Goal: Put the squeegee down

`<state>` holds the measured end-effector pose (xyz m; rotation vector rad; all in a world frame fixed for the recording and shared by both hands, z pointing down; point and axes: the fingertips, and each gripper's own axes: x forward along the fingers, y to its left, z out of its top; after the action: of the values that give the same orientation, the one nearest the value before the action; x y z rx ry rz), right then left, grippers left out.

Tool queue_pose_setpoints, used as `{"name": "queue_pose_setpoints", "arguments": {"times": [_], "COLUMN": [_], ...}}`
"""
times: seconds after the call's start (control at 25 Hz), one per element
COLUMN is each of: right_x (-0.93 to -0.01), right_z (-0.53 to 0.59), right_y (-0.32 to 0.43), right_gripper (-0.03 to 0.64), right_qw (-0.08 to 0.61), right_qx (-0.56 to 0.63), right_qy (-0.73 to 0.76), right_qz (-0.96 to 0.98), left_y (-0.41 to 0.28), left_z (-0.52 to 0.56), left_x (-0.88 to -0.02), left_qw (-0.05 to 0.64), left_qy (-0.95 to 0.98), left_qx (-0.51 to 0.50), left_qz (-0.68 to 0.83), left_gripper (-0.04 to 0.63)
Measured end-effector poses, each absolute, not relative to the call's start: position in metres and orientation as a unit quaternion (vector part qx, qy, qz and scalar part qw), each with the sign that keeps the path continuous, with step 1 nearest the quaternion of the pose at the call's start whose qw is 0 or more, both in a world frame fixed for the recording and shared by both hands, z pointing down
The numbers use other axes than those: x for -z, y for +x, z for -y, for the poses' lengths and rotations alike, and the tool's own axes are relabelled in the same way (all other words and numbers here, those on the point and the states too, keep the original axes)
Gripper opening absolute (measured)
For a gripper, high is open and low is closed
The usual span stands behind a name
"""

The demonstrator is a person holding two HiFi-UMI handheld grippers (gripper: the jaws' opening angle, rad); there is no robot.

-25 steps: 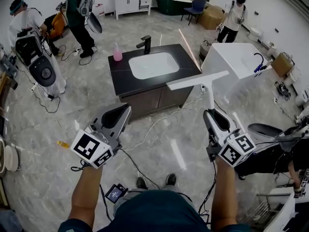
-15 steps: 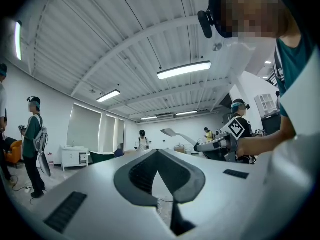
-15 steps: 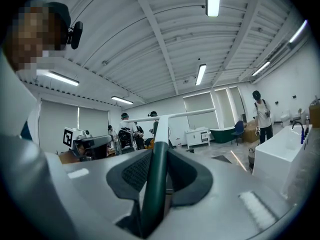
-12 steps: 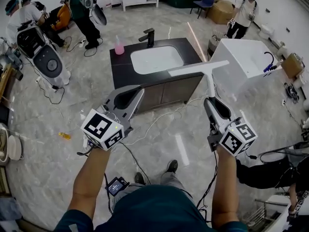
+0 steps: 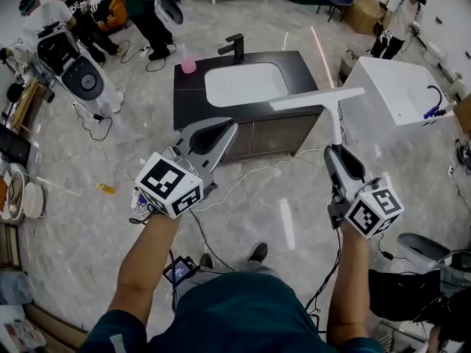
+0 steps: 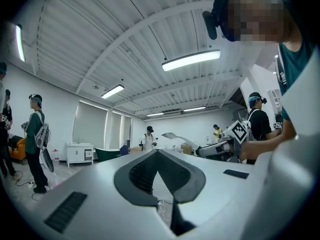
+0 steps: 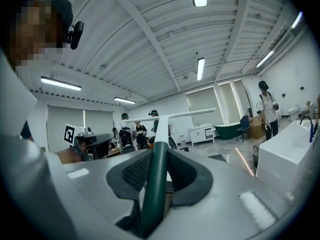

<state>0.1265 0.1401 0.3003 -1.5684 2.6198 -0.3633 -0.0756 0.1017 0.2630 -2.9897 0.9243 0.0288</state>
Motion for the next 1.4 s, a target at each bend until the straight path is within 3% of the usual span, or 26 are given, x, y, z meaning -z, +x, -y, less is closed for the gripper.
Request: {"name": "queue_pose_setpoints", "arguments": {"times": [0.68,1.4], "right_x": [-0.305,-0.298], "right_z": [-0.117,-0.047], "right_y": [0.204,0.198], "right_gripper": [0.103,0.103], "right_qw": [0.074,0.059], "right_qx": [0.134,0.125], "right_qy": [-0.485,-0.520], "right_qz": [-0.861,-0.843], "left_y": [-0.020,-0.032], "left_z": [-0.090,0.005], "left_x": [-0.247,-0.252], "left_qw": [0.025,0.015], "left_qy": [-0.941,-0.952], "left_qx": [0.022,-0.014], "left_qz": [-0.337,-0.306], "left_gripper": [0.005,0.005]}}
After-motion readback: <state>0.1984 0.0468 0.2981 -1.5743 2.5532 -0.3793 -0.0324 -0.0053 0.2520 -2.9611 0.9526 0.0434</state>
